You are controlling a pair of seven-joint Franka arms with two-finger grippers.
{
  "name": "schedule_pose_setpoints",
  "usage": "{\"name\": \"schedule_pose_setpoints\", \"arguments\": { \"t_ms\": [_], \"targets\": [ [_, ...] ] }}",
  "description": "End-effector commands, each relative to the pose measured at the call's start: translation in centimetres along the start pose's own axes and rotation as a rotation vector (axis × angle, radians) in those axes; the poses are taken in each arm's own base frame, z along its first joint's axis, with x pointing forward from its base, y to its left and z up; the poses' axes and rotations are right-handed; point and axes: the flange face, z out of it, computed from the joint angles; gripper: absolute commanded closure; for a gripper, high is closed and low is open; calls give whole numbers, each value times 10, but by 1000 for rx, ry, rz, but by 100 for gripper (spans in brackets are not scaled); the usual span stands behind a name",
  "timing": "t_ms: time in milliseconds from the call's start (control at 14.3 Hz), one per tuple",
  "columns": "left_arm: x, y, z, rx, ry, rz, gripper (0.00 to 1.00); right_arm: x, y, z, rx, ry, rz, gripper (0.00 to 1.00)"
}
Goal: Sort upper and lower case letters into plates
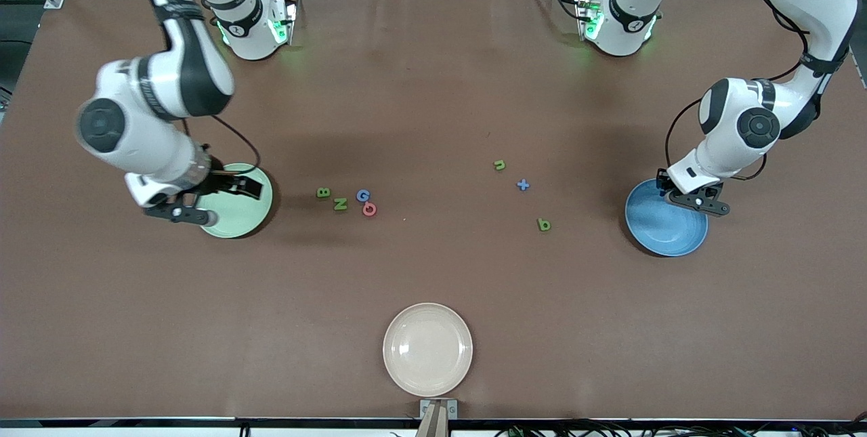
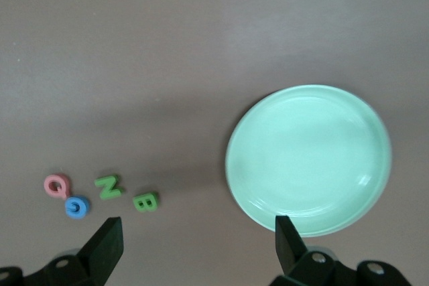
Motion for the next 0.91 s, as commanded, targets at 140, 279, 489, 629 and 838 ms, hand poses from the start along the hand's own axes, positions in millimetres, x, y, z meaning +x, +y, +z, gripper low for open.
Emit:
{"name": "schedule_pose_setpoints", "arguments": {
  "t_ms": [140,279,489,629,838],
  "targets": [
    [-1,-2,2,1,9,22,72,-35,-40,71,7,61,36,0],
    [0,-2,0,3,13,20,63,-40,-55,96,-1,70,27,0],
    [5,-3,-13,24,29,30,10,-54,-65,128,-20,55,-2,2],
    [12,9,-25,32,45,48,1,-60,-68,138,-31,42,-14,2],
    [24,31,-40,30,76,15,1,-65,-66,149,-46,22,-14,7]
  ]
}}
